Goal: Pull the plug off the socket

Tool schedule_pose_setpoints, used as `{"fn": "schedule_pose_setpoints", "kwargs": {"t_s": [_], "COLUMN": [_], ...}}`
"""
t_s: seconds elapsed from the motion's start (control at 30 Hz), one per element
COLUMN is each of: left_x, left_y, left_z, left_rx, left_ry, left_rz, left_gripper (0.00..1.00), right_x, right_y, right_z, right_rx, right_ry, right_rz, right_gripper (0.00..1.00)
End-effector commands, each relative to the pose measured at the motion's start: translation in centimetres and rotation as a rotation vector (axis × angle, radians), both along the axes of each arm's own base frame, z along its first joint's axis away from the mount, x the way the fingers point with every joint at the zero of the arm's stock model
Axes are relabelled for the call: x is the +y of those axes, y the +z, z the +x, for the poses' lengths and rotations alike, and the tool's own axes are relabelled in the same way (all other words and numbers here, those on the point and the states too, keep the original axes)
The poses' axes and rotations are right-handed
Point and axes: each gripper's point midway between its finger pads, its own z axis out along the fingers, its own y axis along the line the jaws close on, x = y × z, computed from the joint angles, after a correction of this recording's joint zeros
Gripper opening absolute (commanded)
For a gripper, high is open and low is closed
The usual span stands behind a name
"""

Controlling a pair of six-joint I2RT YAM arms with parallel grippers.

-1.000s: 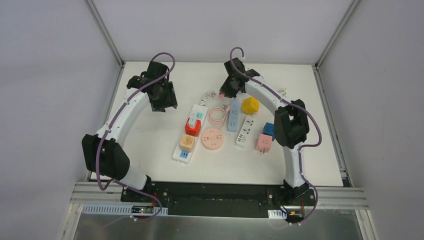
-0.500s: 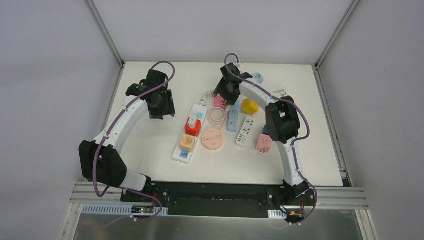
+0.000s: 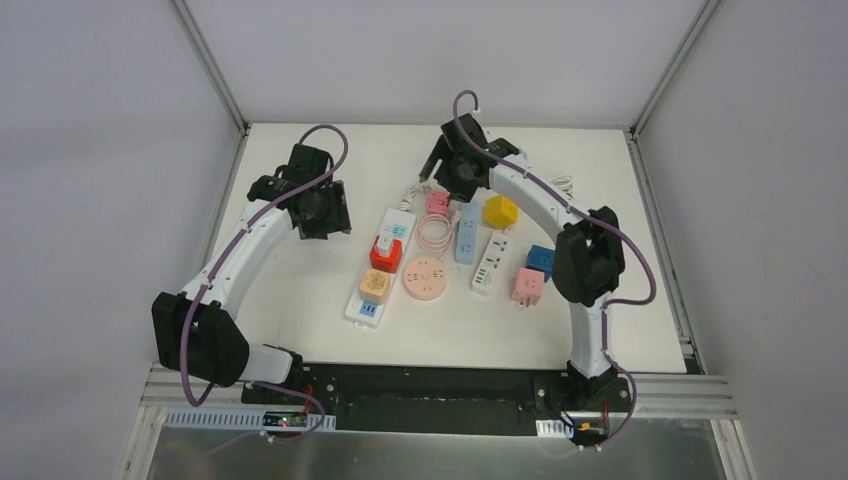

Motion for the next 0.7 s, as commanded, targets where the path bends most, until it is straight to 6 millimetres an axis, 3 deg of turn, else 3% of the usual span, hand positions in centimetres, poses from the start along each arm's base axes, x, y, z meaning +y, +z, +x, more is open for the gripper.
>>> {"fn": "schedule_pose_setpoints", "kwargs": {"t_s": [0.0,0.17,0.3,0.47,0.67], "left_x": [-1.8,-4.0,-3.9,-4.4,-5.6], "left_y": [1.0,0.6,0.0,-0.8,-2.8], "left_z": [-0.2,-0.3,-0.1,0.0,-0.3], "left_rx": [-0.051,-0.039,-0.023,0.013,0.096], "left_ry": [-0.039,-0.072,-0.027,0.023,0.069], "left_rz": [-0.104,-0.221,-0.248,-0.375,-0.551], "left_gripper": [0.56,0.56,0.53,0.42,0.36], "right_x": [2.7,4.8,6.9,8.2,9.9], "right_y": [6.4,6.2,5.1,3.6,2.1], "right_z": [-5.3,-10.1,-13.0,-14.3,-14.6], "right_rx": [-0.097,-0.071,-0.047,-0.007,0.036], "right_ry": [0.111,0.097,0.089,0.112,0.161], "right_rz": [0.012,-0.033,-0.037,-0.07,-0.091], "right_gripper": [0.81,0.81,0.78,0.68,0.58]}}
